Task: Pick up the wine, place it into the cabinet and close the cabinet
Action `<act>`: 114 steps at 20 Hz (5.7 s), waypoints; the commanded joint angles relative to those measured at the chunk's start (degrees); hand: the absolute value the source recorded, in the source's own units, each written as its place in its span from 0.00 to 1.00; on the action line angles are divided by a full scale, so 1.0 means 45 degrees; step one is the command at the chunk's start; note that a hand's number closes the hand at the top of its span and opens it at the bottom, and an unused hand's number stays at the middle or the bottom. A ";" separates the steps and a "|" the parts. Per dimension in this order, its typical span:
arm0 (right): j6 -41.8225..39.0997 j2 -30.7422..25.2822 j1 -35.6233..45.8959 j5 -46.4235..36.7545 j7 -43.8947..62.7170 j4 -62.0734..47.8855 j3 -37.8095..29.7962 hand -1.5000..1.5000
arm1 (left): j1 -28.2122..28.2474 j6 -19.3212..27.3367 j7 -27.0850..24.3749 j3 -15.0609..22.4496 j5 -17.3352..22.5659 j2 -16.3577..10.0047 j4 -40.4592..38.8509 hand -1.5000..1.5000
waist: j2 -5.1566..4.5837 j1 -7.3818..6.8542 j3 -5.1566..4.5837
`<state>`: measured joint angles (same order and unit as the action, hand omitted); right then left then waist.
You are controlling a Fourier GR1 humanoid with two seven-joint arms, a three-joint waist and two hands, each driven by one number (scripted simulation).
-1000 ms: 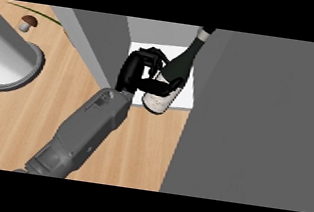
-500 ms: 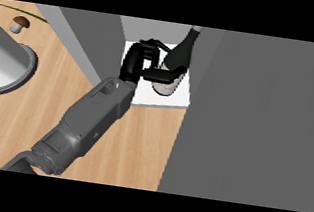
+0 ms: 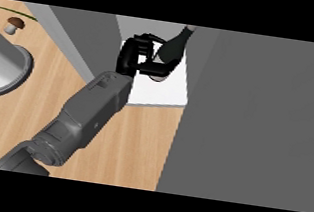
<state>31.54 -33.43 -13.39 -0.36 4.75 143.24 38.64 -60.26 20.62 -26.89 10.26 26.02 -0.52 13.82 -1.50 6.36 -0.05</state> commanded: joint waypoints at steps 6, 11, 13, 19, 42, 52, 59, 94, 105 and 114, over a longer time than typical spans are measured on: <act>-0.0372 -0.0142 -0.0673 0.0819 0.0075 0.1654 0.0173 0.00 | -0.0981 0.0775 -0.0595 -0.0208 -0.0334 -0.0301 -0.1301 0.00 | -0.0129 0.0234 0.0002; -0.0516 -0.0106 -0.0687 0.0714 0.0046 0.1429 0.0292 0.00 | -0.1233 0.1590 -0.1115 -0.0015 -0.0729 -0.0333 -0.1756 0.00 | -0.0166 0.0262 -0.0012; -0.0667 -0.0163 -0.0490 0.0975 0.0076 0.1649 -0.0037 0.00 | -0.1383 0.1418 -0.0934 -0.0064 -0.0737 -0.0931 -0.1934 0.00 | -0.0230 0.0212 -0.0014; -0.0855 -0.0241 -0.0873 0.0626 -0.0288 0.1682 0.0435 0.00 | -0.1609 0.1898 -0.0965 -0.0197 -0.0722 -0.0986 -0.2220 0.00 | -0.0193 0.0484 -0.0029; -0.0348 -0.0657 -0.1717 0.0486 0.0198 0.2696 -0.0077 0.00 | -0.2378 -0.2867 -0.1876 -0.1489 0.0383 0.0095 -0.0812 0.00 | 0.0234 -0.0584 -0.0006; -0.0272 -0.0763 -0.1980 0.0461 0.0019 0.2208 -0.0502 0.00 | -0.0846 -0.3843 -0.1373 -0.0822 0.0957 0.0113 0.0705 0.00 | 0.0411 -0.1003 0.0006; -0.0210 -0.1431 -0.2843 0.0710 0.0050 0.3208 -0.0905 0.00 | 0.0404 -0.4229 -0.1010 0.0060 0.1722 0.0115 0.2555 0.00 | 0.0573 -0.0976 0.0005; -0.1604 -0.2984 -0.2815 0.1193 -0.0977 0.2802 0.0066 0.00 | 1.2492 -0.4807 0.0270 0.2540 0.2672 -0.3349 1.5604 0.00 | 0.0424 -0.1350 0.0013; -0.3626 -0.4060 -0.2539 0.0415 -0.1307 0.2835 0.2188 1.00 | 1.3927 -0.6034 0.0084 0.0491 0.3515 -0.5413 1.6495 0.00 | 0.0427 -0.1329 -0.0001; -0.3356 -0.2527 -0.0459 -0.0094 0.0276 0.2546 0.2954 1.00 | 1.4631 -0.7652 -0.0170 -0.0554 0.3917 -0.6317 1.6105 0.00 | 0.0369 -0.1573 -0.0038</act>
<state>15.70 -49.16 -17.96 0.47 -1.45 143.91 47.19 2.93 -10.90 -25.89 9.01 44.09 -27.55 86.47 0.18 -0.34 -0.17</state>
